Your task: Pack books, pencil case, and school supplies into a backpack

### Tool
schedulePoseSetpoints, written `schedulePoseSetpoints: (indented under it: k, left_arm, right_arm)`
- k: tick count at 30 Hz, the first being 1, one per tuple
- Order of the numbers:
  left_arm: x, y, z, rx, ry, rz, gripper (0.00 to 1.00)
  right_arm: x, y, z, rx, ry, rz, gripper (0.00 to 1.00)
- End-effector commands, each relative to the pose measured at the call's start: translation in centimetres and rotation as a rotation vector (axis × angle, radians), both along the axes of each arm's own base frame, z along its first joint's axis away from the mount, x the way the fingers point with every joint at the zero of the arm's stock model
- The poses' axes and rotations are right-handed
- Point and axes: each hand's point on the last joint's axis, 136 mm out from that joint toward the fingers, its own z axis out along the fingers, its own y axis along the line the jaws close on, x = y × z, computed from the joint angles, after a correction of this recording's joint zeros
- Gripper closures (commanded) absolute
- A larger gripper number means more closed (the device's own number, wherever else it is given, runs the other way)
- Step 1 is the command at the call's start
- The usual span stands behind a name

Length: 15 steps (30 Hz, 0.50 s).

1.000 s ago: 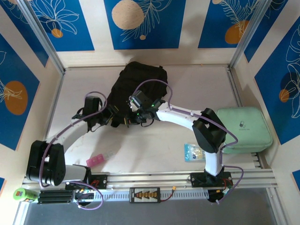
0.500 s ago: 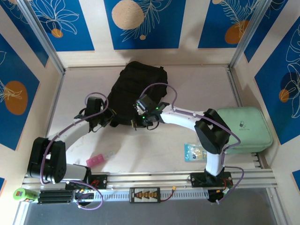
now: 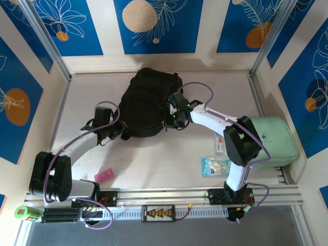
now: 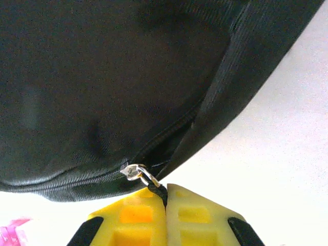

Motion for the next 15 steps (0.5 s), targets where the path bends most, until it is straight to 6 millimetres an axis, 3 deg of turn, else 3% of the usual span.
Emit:
schedulePoseSetpoints:
  k: [1, 9, 15]
  left_arm:
    - [-2.0, 0.5, -0.9, 0.055, 0.048, -0.058, 1.00]
    - [-2.8, -1.4, -0.9, 0.019, 0.056, -0.173, 1.00]
    - [-5.7, -2.9, -0.2, 0.054, 0.088, -0.274, 1.00]
  right_arm:
    - [1.8, -3.0, -0.3, -0.097, 0.008, -0.071, 1.00]
    - [4.4, -5.1, -1.0, -0.159, 0.051, -0.194, 1.00]
    - [2.4, -5.9, -0.8, -0.134, 0.055, -0.203, 1.00]
